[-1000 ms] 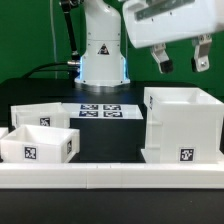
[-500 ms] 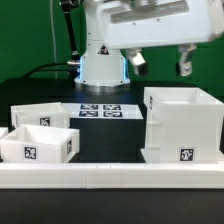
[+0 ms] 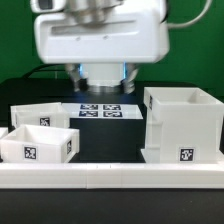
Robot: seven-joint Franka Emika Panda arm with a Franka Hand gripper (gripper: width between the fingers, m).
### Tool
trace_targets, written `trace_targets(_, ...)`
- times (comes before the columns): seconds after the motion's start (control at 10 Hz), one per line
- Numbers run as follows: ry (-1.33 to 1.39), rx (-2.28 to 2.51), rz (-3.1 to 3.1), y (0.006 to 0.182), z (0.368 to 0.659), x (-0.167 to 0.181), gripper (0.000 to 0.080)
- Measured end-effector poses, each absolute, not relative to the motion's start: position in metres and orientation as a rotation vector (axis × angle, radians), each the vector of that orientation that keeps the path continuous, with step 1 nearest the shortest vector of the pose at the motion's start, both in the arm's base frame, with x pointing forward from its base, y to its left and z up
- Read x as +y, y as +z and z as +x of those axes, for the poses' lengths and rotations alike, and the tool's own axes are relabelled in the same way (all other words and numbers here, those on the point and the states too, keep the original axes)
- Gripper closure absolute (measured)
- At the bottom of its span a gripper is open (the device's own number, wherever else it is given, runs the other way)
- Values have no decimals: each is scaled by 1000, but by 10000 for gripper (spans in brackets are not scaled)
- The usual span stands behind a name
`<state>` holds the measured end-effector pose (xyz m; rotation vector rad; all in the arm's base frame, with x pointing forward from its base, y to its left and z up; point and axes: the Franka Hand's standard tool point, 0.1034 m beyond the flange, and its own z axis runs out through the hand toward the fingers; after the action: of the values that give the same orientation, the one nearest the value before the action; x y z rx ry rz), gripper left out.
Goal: Assemble drawer
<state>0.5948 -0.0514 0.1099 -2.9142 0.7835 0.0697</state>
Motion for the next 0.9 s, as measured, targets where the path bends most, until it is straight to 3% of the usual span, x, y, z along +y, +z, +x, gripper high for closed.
trace_targets(0.1,84,809,-2848,95,591,-65,150)
trace_targets(0.5,90,760,-2870,91,589,-67,150)
trace_targets(0.9,46,625,-2980,57,563,-76,150)
